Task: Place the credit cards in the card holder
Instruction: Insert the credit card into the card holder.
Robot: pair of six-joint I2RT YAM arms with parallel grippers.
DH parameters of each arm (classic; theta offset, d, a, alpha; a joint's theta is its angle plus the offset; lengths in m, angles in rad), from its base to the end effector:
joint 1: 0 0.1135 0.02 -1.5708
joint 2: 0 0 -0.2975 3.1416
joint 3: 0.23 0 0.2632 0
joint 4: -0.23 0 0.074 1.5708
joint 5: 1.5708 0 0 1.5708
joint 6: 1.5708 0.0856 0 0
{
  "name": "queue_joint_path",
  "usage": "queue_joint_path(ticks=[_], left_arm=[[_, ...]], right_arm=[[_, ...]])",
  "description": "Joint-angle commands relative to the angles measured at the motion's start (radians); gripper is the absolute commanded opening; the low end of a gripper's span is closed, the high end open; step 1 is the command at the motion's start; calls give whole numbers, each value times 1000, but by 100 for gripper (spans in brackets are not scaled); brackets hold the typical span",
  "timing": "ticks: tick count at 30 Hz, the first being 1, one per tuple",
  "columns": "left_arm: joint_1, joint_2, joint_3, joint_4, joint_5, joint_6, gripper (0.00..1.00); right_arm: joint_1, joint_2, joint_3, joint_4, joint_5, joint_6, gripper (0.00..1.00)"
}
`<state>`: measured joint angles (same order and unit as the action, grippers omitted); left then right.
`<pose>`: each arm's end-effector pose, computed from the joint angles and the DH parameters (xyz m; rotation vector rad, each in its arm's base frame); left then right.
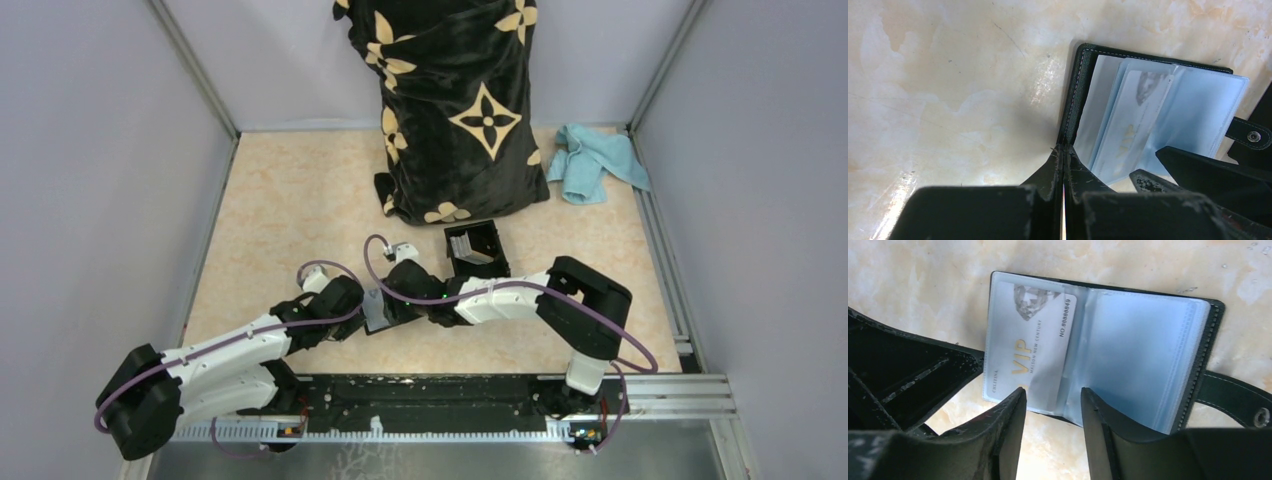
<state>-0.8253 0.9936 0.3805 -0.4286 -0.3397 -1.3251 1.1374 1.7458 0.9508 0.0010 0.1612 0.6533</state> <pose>0.1430 -0.1128 0.1309 -0.7509 2.4595 -0.4027 0.1826 0.3620 0.1525 -0.5098 2.4038 0.6602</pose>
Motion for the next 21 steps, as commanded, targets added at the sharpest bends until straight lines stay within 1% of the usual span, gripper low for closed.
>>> queue_joint_path(ticks=[1, 5, 8, 11, 21], left_arm=[[-7, 12, -11, -82, -32, -8, 0], [-7, 24, -10, -78, -28, -7, 0], [-7, 29, -9, -76, -27, -6, 0], [-8, 30, -8, -76, -29, -6, 0], [-8, 43, -5, -72, -32, -3, 0]], right_arm=[[-20, -63, -16, 77, 35, -13, 42], [-31, -61, -18, 100, 34, -18, 30], [-42, -51, -12, 112, 32, -20, 13], [-54, -32, 0, 115, 27, -23, 0], [-77, 35, 6, 149, -11, -20, 0]])
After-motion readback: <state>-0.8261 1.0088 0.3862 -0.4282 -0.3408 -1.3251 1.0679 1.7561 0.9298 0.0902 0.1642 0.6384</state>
